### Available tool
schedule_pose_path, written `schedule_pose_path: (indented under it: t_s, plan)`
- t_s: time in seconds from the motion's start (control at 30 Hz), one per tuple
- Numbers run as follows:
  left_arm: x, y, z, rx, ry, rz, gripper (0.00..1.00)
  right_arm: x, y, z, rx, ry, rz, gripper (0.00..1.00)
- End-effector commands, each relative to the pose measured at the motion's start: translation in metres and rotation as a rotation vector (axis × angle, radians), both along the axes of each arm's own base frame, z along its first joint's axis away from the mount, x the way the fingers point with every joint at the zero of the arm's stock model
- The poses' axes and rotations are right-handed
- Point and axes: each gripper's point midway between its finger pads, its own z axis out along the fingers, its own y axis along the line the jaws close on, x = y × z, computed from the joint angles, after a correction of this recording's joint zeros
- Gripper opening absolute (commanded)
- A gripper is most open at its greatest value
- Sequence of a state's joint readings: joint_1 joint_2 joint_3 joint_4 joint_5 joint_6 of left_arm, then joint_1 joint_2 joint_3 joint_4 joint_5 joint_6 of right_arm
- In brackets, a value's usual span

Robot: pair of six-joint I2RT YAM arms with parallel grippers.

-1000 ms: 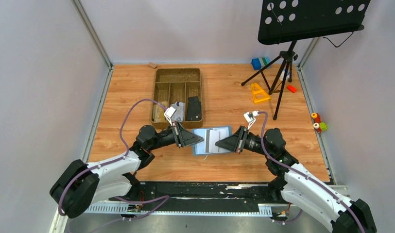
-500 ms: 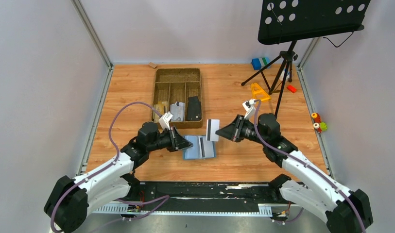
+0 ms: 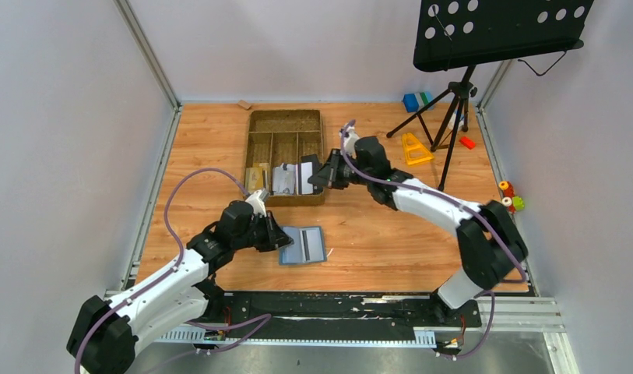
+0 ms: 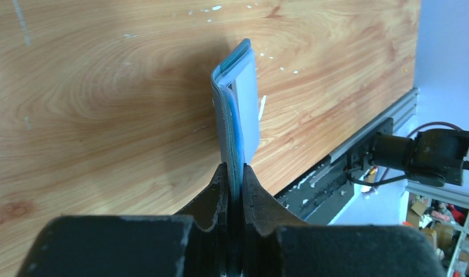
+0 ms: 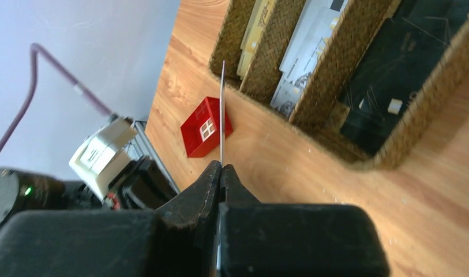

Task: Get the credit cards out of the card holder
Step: Place the credit card in the storage box.

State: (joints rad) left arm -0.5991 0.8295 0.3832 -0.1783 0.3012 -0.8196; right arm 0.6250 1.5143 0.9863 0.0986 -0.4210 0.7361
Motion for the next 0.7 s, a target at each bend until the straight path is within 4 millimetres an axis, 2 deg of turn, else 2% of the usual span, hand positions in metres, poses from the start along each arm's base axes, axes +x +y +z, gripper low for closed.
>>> schedule_pose_path:
  t_s: [0.0,0.17,0.2,0.37,0.53,0.67]
  plan:
    - [0.006,0.013,-0.013,0.067,-0.01,0.046,0.0,0.031,0.035,0.003,0.014,-0.062,0.005,0.0]
    - [0.006,0.019,-0.024,0.102,0.002,0.061,0.0,0.056,0.068,-0.01,-0.001,-0.057,0.0,0.0]
    - [0.007,0.019,-0.025,0.107,0.002,0.059,0.0,0.058,0.073,-0.019,-0.013,-0.042,0.002,0.0]
    - [0.007,0.015,-0.023,0.097,-0.021,0.028,0.0,0.072,0.096,-0.036,-0.036,-0.035,0.016,0.0]
    - [0.008,0.019,-0.021,0.113,-0.041,0.034,0.0,0.082,0.102,-0.051,-0.075,-0.037,-0.008,0.01]
    - [0.008,0.022,-0.021,0.122,-0.048,0.042,0.0,0.092,0.101,-0.06,-0.111,-0.037,-0.042,0.11]
